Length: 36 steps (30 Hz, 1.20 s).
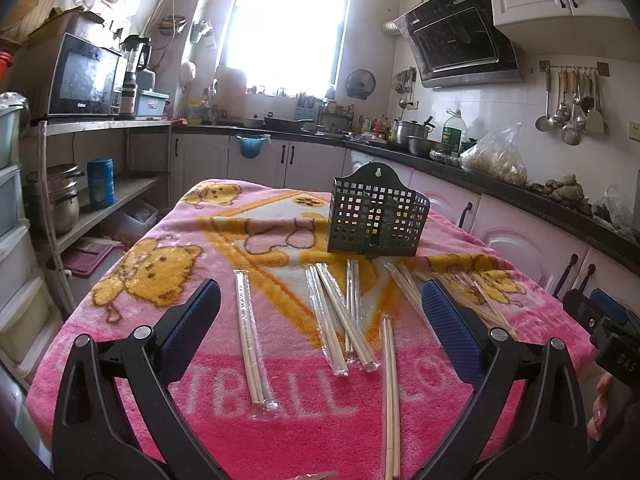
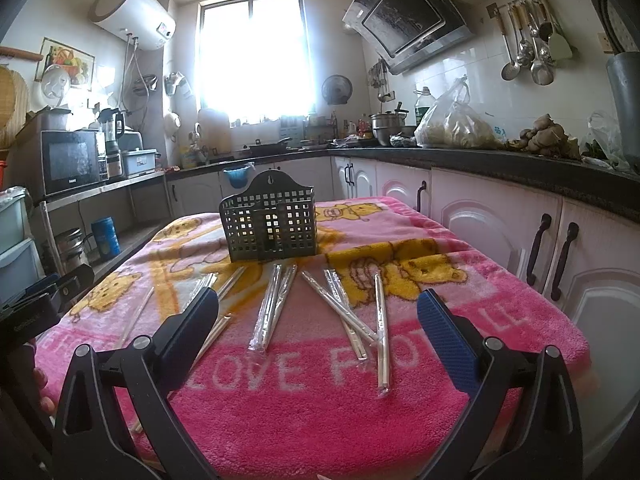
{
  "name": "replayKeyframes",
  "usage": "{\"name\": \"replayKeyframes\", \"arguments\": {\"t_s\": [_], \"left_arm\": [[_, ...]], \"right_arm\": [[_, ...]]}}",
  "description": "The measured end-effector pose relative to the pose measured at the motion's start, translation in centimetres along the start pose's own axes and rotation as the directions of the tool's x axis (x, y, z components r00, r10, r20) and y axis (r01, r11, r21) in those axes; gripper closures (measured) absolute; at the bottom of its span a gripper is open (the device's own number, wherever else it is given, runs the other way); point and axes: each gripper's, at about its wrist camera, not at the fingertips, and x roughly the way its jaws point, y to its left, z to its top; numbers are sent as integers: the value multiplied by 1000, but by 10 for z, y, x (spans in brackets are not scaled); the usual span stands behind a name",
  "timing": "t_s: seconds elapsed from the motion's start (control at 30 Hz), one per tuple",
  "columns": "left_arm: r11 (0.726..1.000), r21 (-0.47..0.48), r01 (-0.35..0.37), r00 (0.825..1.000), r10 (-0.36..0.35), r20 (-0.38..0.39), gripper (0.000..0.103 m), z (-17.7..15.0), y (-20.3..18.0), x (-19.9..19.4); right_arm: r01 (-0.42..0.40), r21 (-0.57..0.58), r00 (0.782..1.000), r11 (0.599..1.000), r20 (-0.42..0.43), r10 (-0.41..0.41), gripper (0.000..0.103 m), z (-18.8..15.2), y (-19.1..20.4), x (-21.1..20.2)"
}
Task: Organize utensils
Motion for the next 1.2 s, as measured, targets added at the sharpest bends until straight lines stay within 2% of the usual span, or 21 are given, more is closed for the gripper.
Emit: {"name": "replayKeyframes", "arguments": {"t_s": [0.33, 0.7, 0.83, 1.03, 1.2], "left_arm": [[1000, -2, -7, 1000, 7, -5, 11, 5, -2, -1], [997, -42, -62, 998, 61, -35, 11, 3, 22, 8], [994, -58, -88, 995, 84, -58, 11, 4, 37, 14], [990, -78, -117, 987, 107, -120, 11, 7, 60, 30], [990, -104, -91, 985, 74, -157, 11, 11, 76, 41]], "right_arm": [[-17, -8, 1000, 1000, 2, 17, 6, 3, 3, 2], [-89, -70, 993, 994, -77, 84, 6, 4, 31, 29], [-130, -90, 986, 987, -120, 119, 6, 2, 44, 41], [-197, -111, 962, 974, -214, 170, 6, 1, 68, 65], [-235, -121, 943, 965, -268, 196, 6, 0, 83, 81]]}}
